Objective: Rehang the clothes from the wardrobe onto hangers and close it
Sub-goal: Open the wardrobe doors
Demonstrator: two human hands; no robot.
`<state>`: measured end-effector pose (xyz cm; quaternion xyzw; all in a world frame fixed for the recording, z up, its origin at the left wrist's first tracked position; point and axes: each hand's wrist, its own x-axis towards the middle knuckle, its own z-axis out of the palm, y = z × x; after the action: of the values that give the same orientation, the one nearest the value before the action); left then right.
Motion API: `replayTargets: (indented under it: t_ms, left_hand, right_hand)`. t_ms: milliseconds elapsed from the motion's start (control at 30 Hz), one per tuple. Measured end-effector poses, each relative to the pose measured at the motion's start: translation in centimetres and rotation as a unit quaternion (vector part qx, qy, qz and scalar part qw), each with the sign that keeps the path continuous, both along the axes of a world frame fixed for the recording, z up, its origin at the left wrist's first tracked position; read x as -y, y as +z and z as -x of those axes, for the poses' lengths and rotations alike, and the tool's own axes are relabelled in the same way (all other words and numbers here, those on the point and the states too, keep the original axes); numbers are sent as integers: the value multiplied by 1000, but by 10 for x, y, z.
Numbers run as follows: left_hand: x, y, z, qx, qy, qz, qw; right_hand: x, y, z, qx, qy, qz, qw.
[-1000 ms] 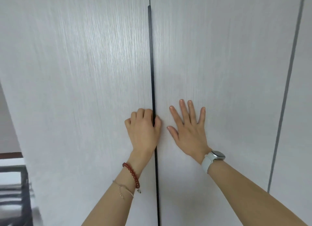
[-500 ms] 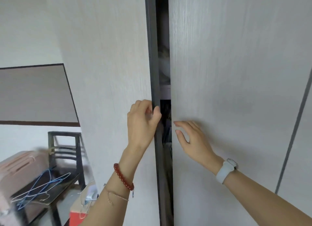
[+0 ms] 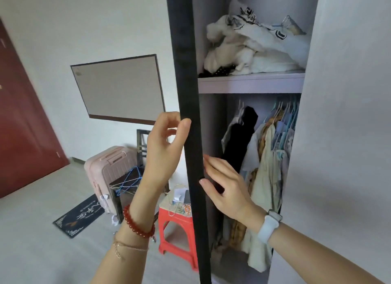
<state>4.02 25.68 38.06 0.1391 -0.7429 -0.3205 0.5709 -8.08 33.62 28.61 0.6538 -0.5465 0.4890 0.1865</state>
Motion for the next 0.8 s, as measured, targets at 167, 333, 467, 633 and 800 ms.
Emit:
replayTargets:
  t_ms: [167,333,467,633,800]
  left_hand:
    - [24,-27,-47,-34,69,-32,997]
    - [54,-40,-75,-18,200,-45,979]
    - [85,-36,-91,-22,213,-50,975]
    - [105,-41,-100,-14,245,-39,969]
    - [76,-62,-88,26,425,58,903]
  right_hand:
    - [39,1,-44,-58,31,-63,996]
    - [82,-3,-76,-103,53,-166,979]
    - [107,-4,-89,-133,15,-172,976]
    - [124,2,-93,-134,5,-192,972]
    - [105,2,-76,-78,-7,-142,987]
